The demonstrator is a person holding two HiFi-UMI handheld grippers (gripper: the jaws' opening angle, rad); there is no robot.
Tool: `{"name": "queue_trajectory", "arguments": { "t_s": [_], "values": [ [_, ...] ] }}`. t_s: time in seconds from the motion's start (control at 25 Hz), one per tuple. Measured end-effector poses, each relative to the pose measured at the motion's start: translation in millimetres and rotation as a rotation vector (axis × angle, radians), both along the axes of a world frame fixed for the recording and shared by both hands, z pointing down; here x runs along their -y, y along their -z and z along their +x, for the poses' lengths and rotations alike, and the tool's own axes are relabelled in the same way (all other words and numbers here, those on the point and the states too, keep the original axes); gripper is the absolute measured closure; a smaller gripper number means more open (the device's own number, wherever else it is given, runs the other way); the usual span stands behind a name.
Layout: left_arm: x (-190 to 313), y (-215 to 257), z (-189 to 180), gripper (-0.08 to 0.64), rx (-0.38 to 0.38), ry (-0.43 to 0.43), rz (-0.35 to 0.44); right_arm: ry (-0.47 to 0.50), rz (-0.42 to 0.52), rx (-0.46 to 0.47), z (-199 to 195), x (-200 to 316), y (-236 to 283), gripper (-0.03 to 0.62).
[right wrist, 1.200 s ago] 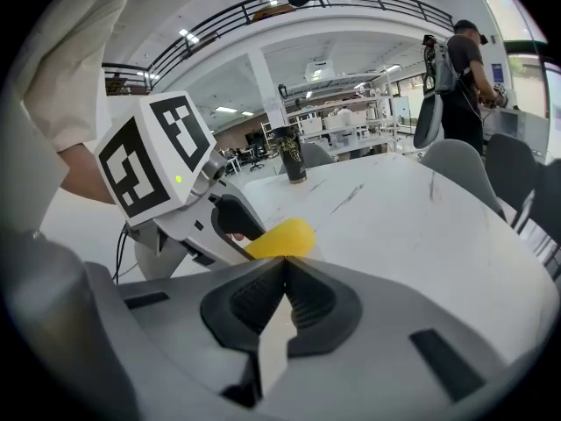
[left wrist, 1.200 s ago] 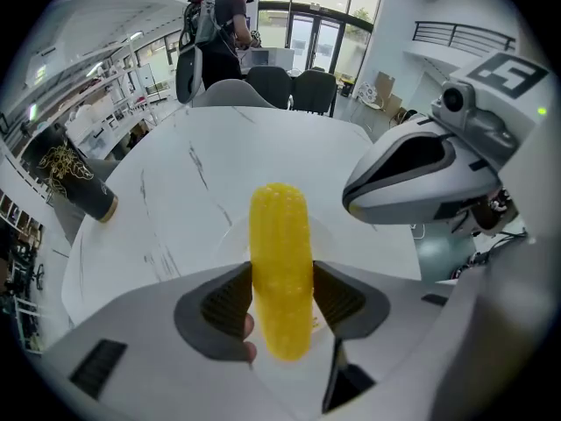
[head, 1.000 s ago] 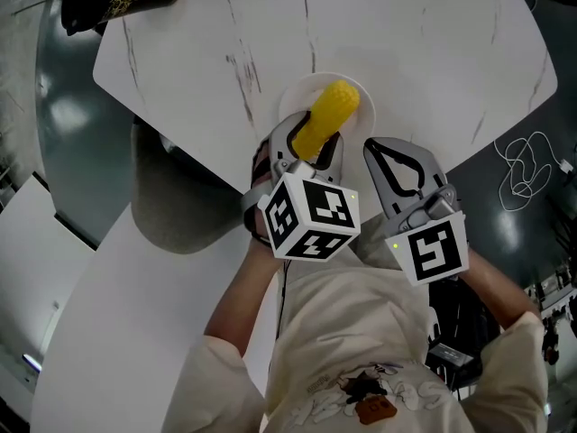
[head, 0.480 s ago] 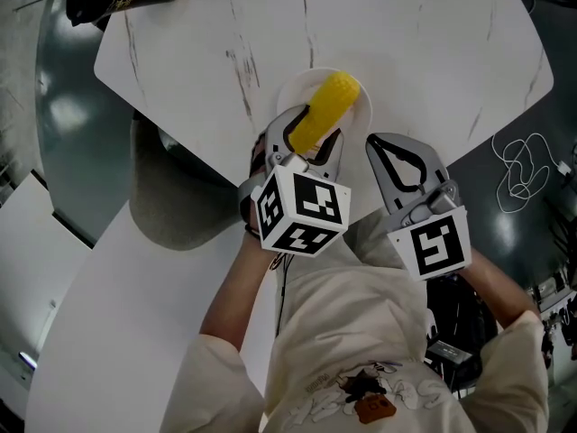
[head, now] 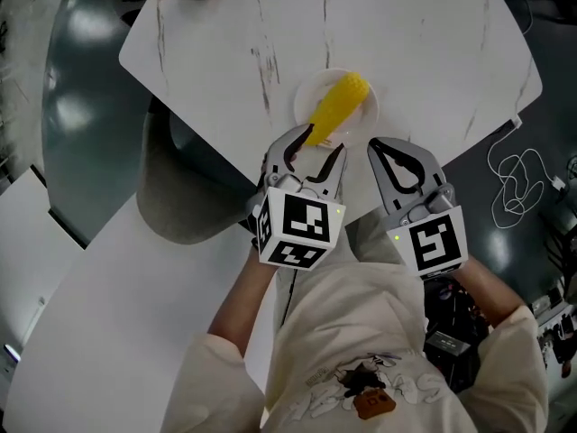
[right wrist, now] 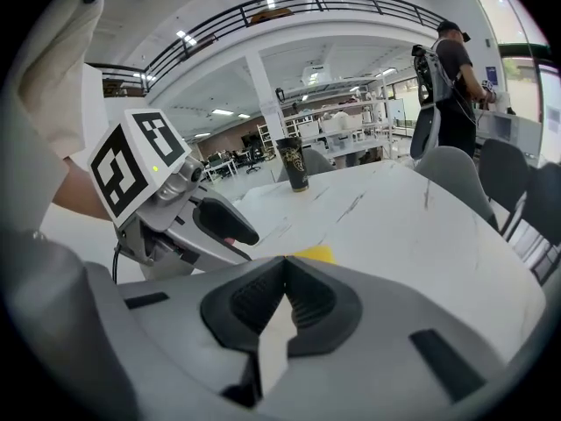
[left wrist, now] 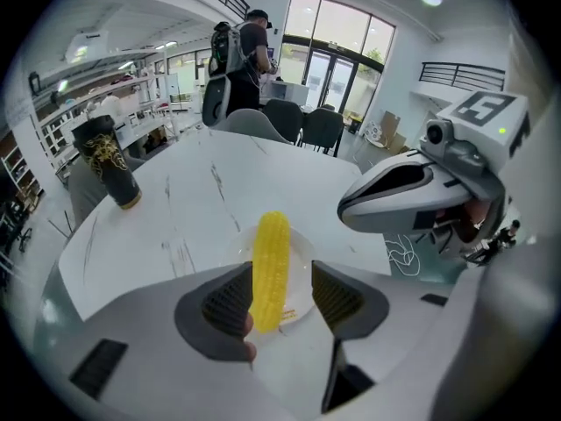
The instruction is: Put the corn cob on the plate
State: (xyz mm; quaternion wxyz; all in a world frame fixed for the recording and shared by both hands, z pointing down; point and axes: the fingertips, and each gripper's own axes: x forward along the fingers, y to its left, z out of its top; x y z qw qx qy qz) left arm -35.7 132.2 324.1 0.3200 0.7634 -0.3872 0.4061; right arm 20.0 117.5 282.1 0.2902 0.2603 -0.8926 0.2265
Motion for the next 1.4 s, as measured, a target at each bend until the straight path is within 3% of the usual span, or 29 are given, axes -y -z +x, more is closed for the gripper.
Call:
{"name": "queue_trajectory", "arguments": {
  "t_s": [0.2,0.4,0.76,0.88,1.04,1.16,1.28,1.4],
  "values": [
    [-18.2,30.0,-8.5,0.345,-0.042,0.072,0.032,-0.033,0.016,0.013,-12.2,-12.8,28.2,0.588],
    [-45.3,56.6,-20.4,0.347,-0.087,0.088,0.039,-0.046,0.051,0.014,-24.5,-32.9,54.0,0.588],
    [-65.9,110.8,-29.8,0.350,-0.129,0.115,0.127,-0.040,0.094,0.018,-31.1,-60.4,101.6,0.588],
    [-67.1,129.8,-26.6,0.406,-0.160,0.117,0.163,-0.057,0.105,0.020,-29.2,-56.1,118.9,0.588],
    [-70.0,160.9,-24.2,0.419,-0.211,0.124,0.216,-0.092,0.114,0.006,-25.3,-49.7,136.9,0.588],
    [-70.2,191.2,-36.6,0.555,-0.172,0.123,0.291,-0.098,0.115,0.037,-27.0,-47.7,150.5,0.588],
    [-62.9,225.7,-48.3,0.555,-0.169,0.136,0.369,-0.084,0.122,0.074,-28.0,-32.9,174.9,0.588],
    [-64.7,243.4,-50.2,0.555,-0.195,0.143,0.399,-0.067,0.145,0.089,-28.0,-26.6,199.5,0.588]
  ]
}}
